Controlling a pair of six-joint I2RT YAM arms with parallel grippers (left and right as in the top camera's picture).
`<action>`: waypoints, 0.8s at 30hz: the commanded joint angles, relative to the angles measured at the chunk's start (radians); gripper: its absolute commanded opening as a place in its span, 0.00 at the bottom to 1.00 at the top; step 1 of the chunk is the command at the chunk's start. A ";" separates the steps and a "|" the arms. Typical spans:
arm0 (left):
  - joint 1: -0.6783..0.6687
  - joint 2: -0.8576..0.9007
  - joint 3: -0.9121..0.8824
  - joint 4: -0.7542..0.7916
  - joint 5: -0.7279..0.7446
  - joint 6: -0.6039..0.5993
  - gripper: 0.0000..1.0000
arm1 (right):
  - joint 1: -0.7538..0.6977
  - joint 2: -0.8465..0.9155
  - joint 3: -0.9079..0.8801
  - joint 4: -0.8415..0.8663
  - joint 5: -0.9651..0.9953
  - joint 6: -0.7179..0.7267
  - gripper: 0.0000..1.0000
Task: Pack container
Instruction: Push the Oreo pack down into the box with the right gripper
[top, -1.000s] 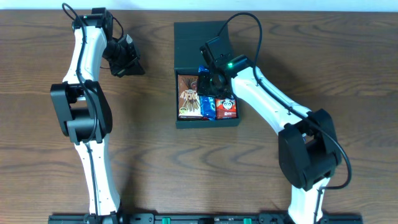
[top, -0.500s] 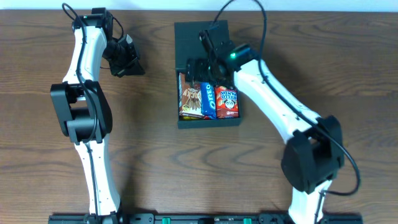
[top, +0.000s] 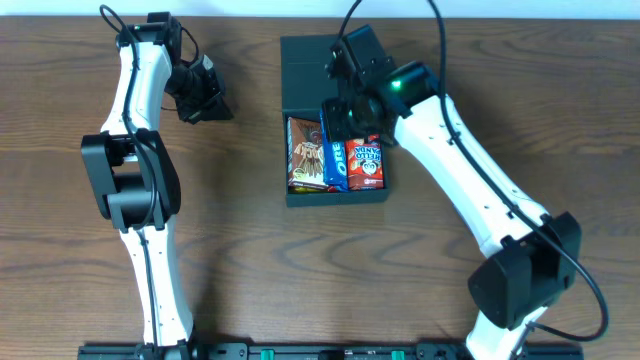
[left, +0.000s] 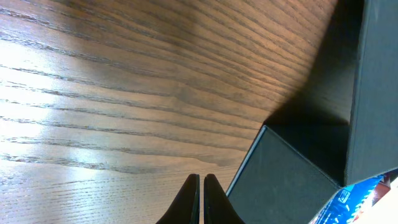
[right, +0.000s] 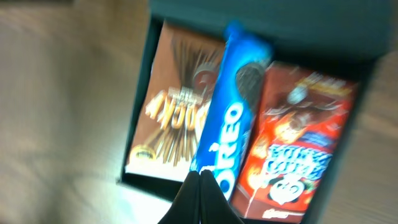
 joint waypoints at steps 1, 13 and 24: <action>0.004 0.016 -0.001 0.000 -0.003 0.022 0.06 | -0.008 0.006 -0.082 0.018 -0.143 -0.101 0.01; 0.004 0.016 -0.001 0.000 -0.003 0.022 0.06 | -0.008 0.006 -0.310 0.138 -0.221 -0.108 0.01; 0.004 0.016 -0.001 -0.001 -0.003 0.022 0.06 | -0.013 0.006 -0.380 0.220 -0.262 -0.108 0.01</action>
